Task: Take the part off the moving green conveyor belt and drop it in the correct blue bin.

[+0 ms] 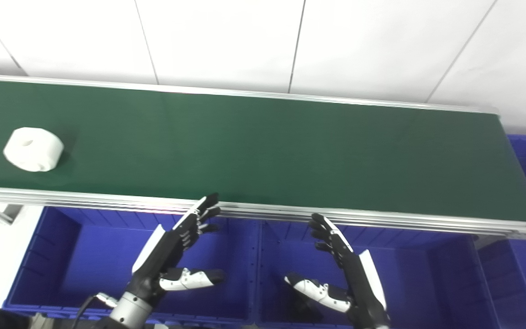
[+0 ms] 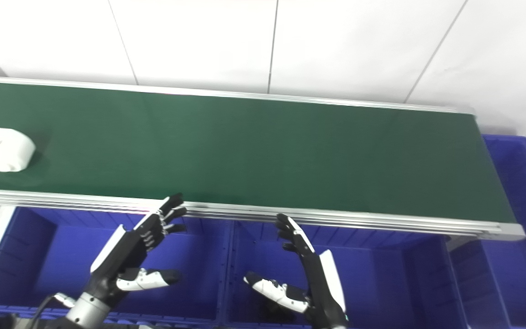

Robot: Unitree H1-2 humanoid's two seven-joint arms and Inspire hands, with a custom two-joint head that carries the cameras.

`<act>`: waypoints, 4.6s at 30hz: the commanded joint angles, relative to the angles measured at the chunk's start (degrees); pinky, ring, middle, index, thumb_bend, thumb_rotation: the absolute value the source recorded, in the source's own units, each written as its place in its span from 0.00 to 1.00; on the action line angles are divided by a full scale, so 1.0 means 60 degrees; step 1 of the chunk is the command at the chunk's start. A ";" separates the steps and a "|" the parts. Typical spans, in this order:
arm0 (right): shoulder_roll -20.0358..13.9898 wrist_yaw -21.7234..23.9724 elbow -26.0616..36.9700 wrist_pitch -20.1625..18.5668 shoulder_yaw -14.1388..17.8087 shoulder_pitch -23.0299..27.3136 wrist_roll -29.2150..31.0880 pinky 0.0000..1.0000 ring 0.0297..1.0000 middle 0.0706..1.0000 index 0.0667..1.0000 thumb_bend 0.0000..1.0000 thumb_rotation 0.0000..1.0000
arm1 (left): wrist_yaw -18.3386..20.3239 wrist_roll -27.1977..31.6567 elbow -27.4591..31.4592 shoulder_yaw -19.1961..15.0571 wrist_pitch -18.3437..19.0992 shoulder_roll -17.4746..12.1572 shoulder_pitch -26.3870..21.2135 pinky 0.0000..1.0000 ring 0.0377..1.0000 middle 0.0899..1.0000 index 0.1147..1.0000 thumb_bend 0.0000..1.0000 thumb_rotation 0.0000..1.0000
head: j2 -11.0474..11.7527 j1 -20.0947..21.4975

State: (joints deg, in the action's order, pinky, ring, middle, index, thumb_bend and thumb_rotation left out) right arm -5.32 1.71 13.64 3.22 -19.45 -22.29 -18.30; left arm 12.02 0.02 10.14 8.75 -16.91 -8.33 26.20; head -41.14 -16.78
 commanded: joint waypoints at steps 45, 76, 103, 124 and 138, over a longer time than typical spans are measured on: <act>0.0443 -0.0517 -0.2016 0.2561 0.0169 0.0987 -0.0166 0.72 0.82 0.84 0.89 0.68 0.23 | -0.0303 -0.0750 0.2054 -0.3128 0.2225 -0.2674 -0.3190 0.91 0.97 1.00 0.96 0.66 0.36 | 0.1691 -0.0309; 0.0405 -0.0449 -0.1957 0.2723 0.0149 0.0993 -0.0062 0.70 0.81 0.84 0.88 0.69 0.20 | -0.0208 -0.5349 -0.2294 -0.1150 0.1559 -0.4938 -0.5520 1.00 1.00 0.98 0.90 0.91 0.08 | 0.1530 -0.0283; 0.0444 -0.0443 -0.1886 0.2689 0.0132 0.0943 -0.0040 0.70 0.81 0.84 0.89 0.67 0.23 | -0.1619 -0.5474 -0.2979 -0.0921 0.0538 -0.4000 -0.5602 0.45 0.39 0.43 0.48 0.50 0.00 | 0.1242 -0.0130; 0.0819 -0.0433 -0.0804 0.1848 -0.0038 0.0242 -0.0627 0.73 0.81 0.84 0.88 0.71 0.29 | -0.0970 -0.2053 0.0947 -0.1541 -0.0751 -0.2485 -0.1885 0.45 0.41 0.44 0.46 0.50 0.00 | -0.0320 0.3572; 0.1026 -0.0341 -0.0099 0.1250 -0.0126 -0.0072 -0.0948 0.75 0.82 0.84 0.90 0.68 0.36 | 0.0161 -0.3559 0.0995 -0.0016 0.0031 -0.2233 -0.1052 0.46 0.40 0.45 0.46 0.50 0.00 | -0.1350 0.3863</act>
State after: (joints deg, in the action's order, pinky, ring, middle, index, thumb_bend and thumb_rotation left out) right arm 0.31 -0.55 10.74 11.49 -19.89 -22.33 -24.13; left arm 13.33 -20.03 15.04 8.40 -16.48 -21.44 20.63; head -48.78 7.29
